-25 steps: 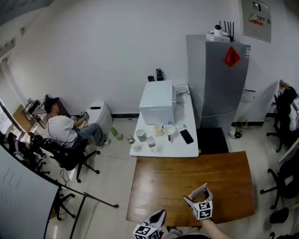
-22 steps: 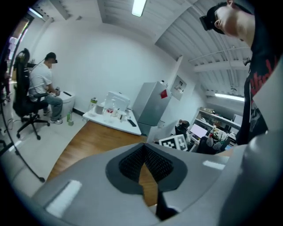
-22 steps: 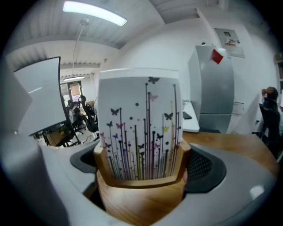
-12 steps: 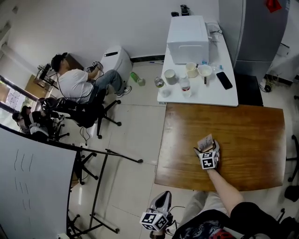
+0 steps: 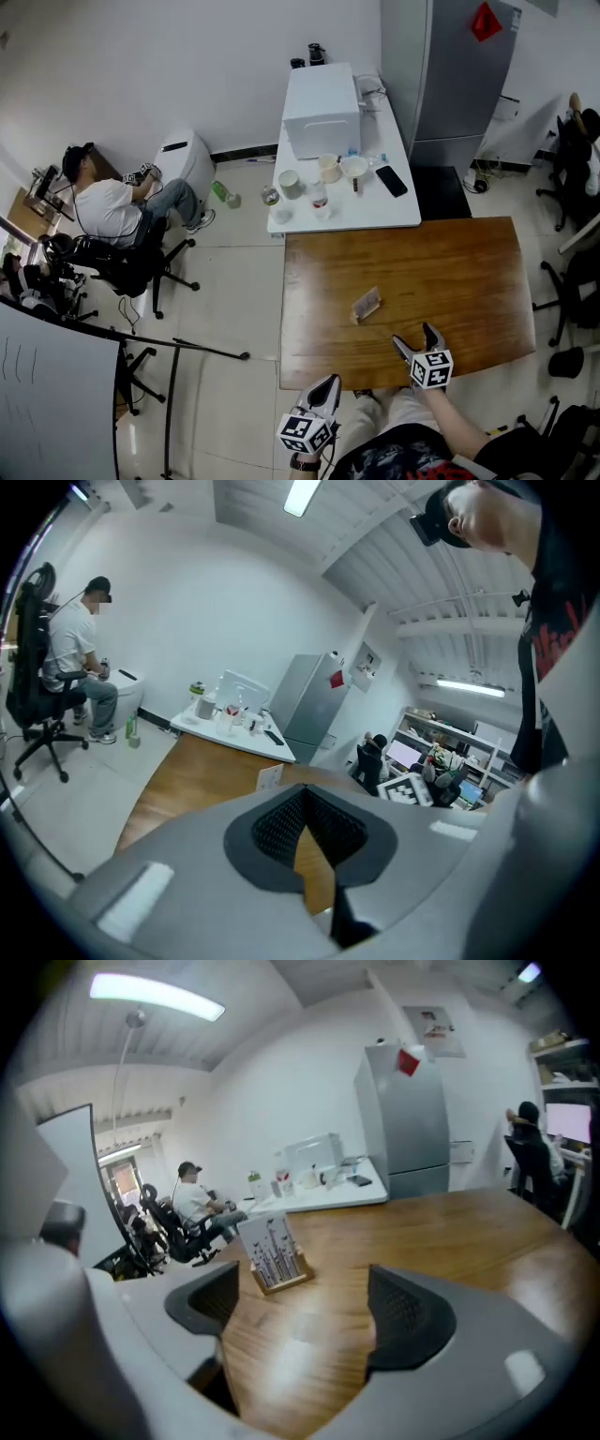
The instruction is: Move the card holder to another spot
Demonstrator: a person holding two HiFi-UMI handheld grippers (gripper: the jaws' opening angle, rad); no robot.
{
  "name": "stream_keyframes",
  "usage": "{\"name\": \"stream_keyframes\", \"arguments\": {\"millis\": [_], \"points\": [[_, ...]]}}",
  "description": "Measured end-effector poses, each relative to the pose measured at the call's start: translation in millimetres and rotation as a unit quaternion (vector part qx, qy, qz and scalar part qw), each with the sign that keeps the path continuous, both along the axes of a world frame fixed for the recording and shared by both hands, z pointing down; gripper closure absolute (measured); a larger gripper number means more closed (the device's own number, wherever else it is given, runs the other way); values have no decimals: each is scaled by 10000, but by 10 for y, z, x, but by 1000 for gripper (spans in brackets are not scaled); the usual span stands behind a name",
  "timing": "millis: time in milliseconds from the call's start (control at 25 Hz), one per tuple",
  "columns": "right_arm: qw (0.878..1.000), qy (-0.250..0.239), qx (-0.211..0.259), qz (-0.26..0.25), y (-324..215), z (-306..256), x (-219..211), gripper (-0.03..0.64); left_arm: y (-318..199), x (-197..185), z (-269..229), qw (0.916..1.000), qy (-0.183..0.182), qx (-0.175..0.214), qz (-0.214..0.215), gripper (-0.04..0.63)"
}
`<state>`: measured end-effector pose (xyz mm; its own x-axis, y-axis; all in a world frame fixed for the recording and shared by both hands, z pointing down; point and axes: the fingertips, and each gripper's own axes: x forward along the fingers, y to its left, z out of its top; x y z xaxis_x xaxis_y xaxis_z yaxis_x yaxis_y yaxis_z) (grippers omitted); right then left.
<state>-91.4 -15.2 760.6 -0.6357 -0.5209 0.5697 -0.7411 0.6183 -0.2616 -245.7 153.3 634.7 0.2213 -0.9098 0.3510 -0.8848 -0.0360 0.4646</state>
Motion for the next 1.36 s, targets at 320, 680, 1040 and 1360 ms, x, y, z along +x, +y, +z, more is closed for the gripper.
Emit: {"name": "stream_keyframes", "arguments": {"millis": [320,680,1040,1360], "points": [[9900,-182,1103,864,135,-1548,1486,614,-401,438,-313,9966,-6,476,667,595],[9752,-642,1778,1148,413,-2223,1765,614,-174,1037,-753,9938,-387,542,889,595],[9728,-672,1651,1478,510,-2154,1960,614,-16,1317,-635,9934,-383,225,1057,595],[9578,-562,2237,1715,99,-2526,1804,614,-854,811,-606,9854,-699,654,1411,595]]}}
